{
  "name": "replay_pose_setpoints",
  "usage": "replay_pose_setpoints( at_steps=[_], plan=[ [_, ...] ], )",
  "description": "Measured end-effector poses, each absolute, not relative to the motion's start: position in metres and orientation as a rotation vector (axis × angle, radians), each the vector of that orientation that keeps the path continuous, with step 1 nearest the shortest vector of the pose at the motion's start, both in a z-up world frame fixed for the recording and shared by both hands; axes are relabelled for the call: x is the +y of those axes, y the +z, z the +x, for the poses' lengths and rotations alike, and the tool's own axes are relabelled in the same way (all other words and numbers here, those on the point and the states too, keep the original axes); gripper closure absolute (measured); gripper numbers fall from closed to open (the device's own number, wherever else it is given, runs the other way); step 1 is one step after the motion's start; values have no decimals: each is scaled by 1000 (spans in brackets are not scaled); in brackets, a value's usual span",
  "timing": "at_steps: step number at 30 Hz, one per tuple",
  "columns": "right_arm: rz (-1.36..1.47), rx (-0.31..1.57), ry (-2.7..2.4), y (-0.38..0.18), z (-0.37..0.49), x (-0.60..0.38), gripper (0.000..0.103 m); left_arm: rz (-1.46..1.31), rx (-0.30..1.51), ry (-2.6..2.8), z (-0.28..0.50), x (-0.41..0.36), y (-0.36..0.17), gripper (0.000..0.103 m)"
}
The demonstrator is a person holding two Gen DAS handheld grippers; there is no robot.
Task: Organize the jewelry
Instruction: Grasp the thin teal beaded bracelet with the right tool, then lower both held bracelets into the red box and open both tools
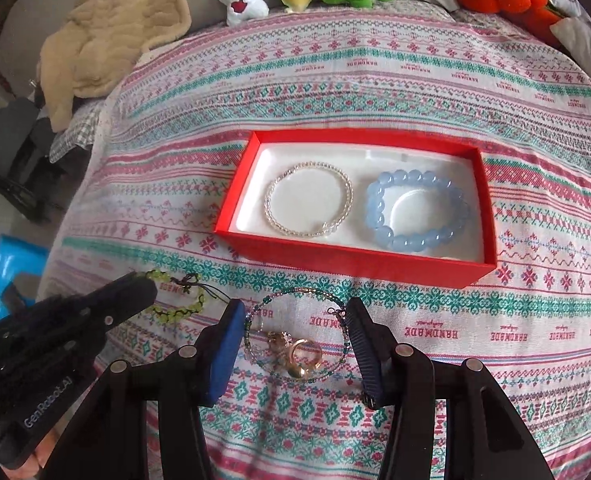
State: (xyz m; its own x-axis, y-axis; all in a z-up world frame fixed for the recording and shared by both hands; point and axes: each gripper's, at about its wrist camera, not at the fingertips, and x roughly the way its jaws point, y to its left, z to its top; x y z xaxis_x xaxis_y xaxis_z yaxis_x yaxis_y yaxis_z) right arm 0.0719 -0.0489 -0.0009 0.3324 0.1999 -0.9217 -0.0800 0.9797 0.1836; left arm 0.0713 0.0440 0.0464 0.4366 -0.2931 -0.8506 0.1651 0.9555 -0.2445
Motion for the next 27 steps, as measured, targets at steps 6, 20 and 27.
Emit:
replay_pose_setpoints(
  at_steps=[6,20,27],
  plan=[
    [120,1171,187,20,72,-56,50,-147,1038,-325,71,35,60,97],
    [192,1115,122,40,97,-99,50,-209,911,-425,85,3,96,97],
    [233,1121,101,36,109,-121,50,-252,888,-471,101,-18,100,97]
  ],
)
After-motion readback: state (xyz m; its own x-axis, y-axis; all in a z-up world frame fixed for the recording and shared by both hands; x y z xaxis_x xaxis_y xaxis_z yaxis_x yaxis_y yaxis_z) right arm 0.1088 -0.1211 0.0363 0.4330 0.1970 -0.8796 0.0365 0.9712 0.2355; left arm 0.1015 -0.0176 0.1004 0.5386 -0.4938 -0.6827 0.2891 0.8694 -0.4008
